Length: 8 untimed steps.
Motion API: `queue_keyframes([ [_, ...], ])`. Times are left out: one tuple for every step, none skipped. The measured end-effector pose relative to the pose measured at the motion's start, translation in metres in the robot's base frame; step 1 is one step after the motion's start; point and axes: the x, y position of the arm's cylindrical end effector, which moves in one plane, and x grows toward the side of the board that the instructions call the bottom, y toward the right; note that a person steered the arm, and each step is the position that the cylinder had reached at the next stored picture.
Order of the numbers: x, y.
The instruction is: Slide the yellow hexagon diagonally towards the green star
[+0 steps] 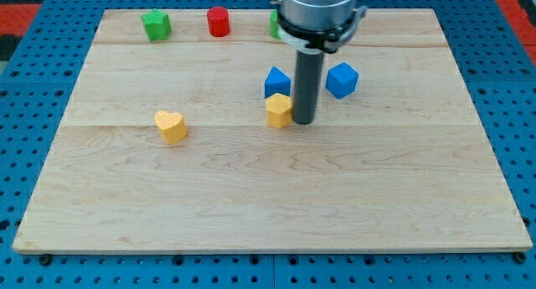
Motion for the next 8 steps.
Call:
queue_keyframes([
  [-0.013, -0.027],
  [-0.032, -0.05],
  [-0.048, -0.08],
  [-0.032, -0.08],
  [-0.006, -0.096],
  [-0.044, -0.125],
  [-0.056, -0.115],
  [0.002, -0.078],
])
